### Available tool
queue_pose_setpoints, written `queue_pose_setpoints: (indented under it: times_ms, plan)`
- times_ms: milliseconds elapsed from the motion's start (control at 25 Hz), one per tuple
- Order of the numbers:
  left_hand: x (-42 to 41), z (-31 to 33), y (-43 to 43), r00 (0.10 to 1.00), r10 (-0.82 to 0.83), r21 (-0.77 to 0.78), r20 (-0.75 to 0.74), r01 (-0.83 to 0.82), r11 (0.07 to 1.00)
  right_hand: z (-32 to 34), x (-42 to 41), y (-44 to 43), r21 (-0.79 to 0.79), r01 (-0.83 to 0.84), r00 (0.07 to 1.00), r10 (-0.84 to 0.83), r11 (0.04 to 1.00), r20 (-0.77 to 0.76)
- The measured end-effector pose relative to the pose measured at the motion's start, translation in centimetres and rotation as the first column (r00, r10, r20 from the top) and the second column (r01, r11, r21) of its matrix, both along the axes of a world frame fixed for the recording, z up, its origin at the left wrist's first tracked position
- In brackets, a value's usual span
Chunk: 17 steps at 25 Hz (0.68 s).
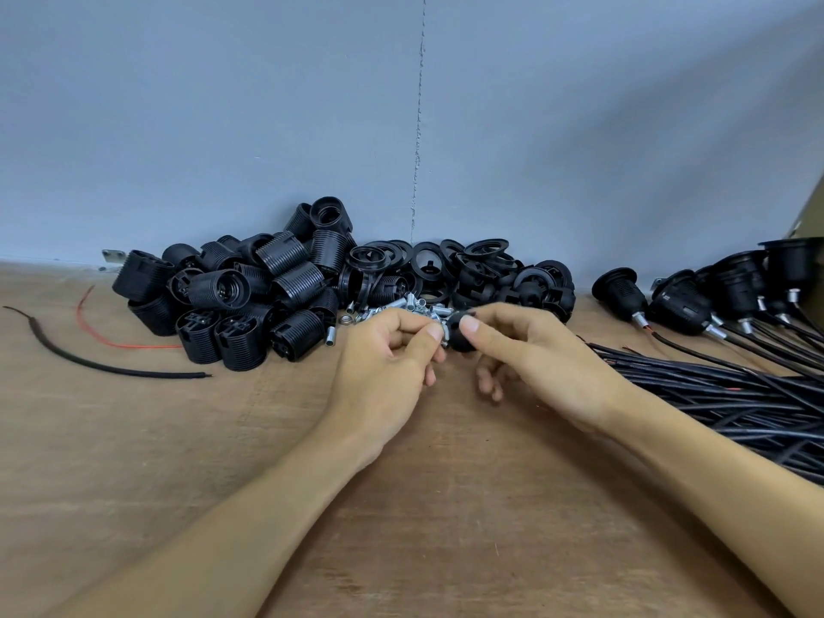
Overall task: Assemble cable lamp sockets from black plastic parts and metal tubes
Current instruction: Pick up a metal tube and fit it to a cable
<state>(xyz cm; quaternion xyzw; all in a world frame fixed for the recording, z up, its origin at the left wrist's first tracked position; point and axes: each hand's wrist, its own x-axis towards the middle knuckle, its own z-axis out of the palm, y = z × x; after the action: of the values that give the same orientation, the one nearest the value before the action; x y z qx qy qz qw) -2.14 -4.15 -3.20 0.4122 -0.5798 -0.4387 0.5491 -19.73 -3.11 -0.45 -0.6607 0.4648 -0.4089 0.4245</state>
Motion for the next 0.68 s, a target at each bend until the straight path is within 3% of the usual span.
queue_pose_setpoints:
  times_ms: [120,200,280,400,480,680]
  plan:
    - [-0.6,0.1,0.8,0.989,0.067,-0.187,0.129,-0.042,0.982,0.2,0.4,-0.1,0.214,0.031,0.999,-0.033,0.976,0.005]
    - [-0.7,0.2,0.9,0.979,0.124,-0.239,0.162,-0.083,0.967,0.3,0.3,-0.1,0.219,0.020,0.998,-0.033,0.975,0.052]
    - [-0.8,0.4,0.7,0.994,0.089,-0.128,0.068,-0.080,0.989,0.2,0.4,0.0,0.104,0.002,0.994,-0.014,0.995,0.113]
    - [-1.1,0.3,0.8,0.999,0.045,0.041,-0.030,-0.044,0.998,-0.2,0.8,0.1,0.017,0.049,0.999,-0.049,0.999,0.012]
    - [-1.4,0.3,1.3,0.994,0.095,-0.051,0.060,-0.092,0.994,0.2,0.9,0.1,0.078,0.086,0.995,-0.083,0.993,-0.049]
    - [-1.5,0.7,2.1,0.936,0.241,-0.401,0.257,-0.124,0.908,0.8,1.1,0.3,0.266,0.094,0.994,-0.104,0.960,0.026]
